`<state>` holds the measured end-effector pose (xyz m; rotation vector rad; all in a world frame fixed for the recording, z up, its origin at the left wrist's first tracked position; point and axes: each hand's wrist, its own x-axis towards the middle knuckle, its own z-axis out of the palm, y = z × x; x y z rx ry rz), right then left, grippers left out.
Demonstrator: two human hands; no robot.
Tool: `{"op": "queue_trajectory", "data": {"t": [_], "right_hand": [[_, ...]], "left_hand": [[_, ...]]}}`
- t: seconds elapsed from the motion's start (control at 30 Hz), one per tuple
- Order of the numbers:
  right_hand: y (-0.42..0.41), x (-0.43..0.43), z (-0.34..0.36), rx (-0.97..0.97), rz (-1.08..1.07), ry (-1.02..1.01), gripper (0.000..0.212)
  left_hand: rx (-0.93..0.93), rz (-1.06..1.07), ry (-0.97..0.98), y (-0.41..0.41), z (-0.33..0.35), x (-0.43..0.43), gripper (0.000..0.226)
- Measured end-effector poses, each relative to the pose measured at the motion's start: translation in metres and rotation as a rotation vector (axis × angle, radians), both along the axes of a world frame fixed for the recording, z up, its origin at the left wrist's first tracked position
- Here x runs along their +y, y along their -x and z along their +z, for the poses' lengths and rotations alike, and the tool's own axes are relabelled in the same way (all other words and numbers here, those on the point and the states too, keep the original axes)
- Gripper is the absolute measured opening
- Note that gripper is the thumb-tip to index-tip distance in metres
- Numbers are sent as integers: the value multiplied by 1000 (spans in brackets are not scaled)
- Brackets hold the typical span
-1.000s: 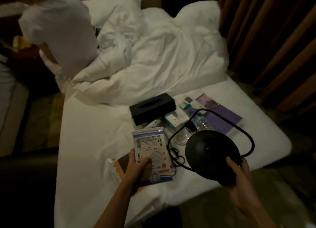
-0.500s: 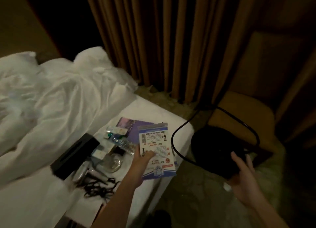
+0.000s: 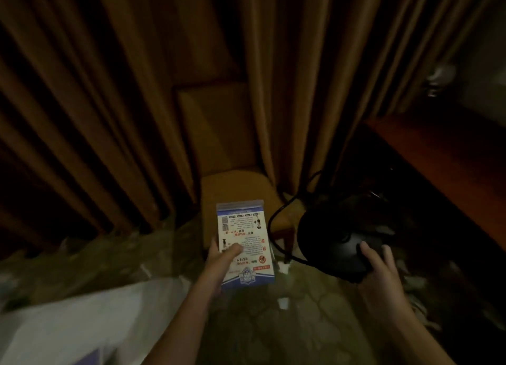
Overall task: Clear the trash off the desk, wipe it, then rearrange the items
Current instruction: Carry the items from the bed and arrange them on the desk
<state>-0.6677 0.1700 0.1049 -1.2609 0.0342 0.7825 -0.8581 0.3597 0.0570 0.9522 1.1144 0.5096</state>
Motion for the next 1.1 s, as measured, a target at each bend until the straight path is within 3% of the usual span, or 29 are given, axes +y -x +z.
{"op": "queue_trajectory", "data": {"t": [0.2, 0.3, 0.33, 0.4, 0.5, 0.53, 0.63, 0.8, 0.9, 1.0, 1.1], "right_hand": [[-110, -38, 4, -131, -263, 82, 54], [-175, -59, -8, -220, -307, 200, 105], [-198, -66, -15, -212, -331, 221, 110], [-243, -70, -19, -188, -359, 227, 94], [-309, -71, -20, -206, -407, 200, 24], [-326, -69, -21, -207, -419, 219, 15], [-377, -52, -28, -218, -457, 268, 32], [-459, -10, -40, -181, -446, 259, 31], [-508, 21, -42, -149, -508, 237, 62], [-548, 56, -47, -102, -663, 234, 39], [-592, 80, -64, -22, -755, 232, 73]], "left_hand": [[-3, -315, 3, -176, 8, 12, 43], [-28, -383, -18, -267, 8, 5, 42], [-31, -399, -16, -294, 8, 2, 40], [-52, -431, -22, -346, 10, -2, 39], [-51, -471, -39, -414, 14, 0, 38], [-40, -481, -34, -432, 15, 2, 39], [-39, -521, -36, -484, 12, 16, 40], [-4, -586, -51, -580, 0, 59, 36], [-1, -631, -54, -645, -11, 92, 35], [20, -713, -74, -710, -17, 126, 35], [33, -815, -108, -771, -19, 151, 33]]}}
